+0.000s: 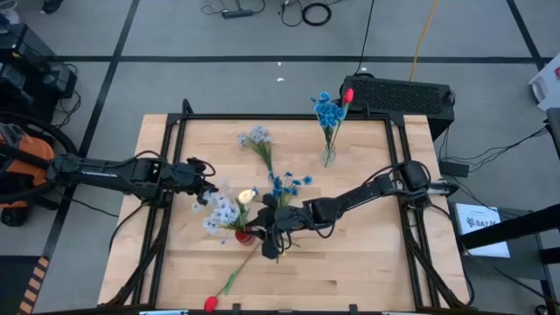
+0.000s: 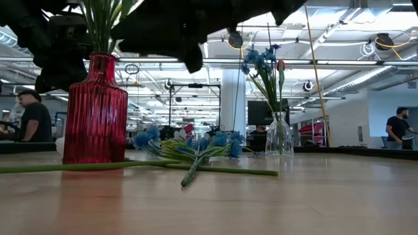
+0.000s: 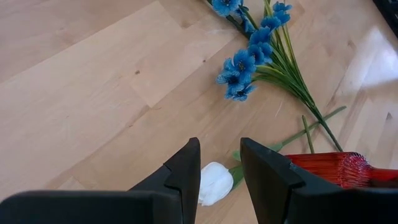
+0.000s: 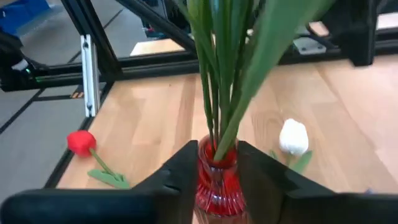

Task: Sort flowers into vase by color
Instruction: Put the light orange flower into the red vase, then put the blue flower into the transparent vase

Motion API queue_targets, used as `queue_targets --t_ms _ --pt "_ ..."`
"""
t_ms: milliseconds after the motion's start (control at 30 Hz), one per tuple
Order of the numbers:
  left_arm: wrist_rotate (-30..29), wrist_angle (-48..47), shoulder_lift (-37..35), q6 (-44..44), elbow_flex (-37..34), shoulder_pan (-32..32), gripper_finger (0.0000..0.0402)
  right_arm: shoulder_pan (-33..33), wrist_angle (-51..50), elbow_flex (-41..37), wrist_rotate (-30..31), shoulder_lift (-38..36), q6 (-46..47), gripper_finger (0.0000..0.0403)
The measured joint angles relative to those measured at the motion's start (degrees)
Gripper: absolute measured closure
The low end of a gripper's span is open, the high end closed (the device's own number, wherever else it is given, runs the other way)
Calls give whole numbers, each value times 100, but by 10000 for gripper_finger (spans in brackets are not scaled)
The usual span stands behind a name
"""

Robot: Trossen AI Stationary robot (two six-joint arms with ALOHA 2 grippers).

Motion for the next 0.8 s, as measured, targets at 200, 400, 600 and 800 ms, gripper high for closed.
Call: queue_targets --t_ms 200,400,600,800 --pt "11 -32 1 0 0 0 281 -17 -1115 10 10 -499 -19 268" --pt "13 -65 -1 -28 0 -1 281 -28 -2980 6 176 -1254 600 267" --pt "9 -130 2 -151 0 -1 281 -26 -4404 9 360 -1695 2423 279" --pt "4 -150 1 -153 0 -1 281 50 -6187 6 358 -1752 4134 296"
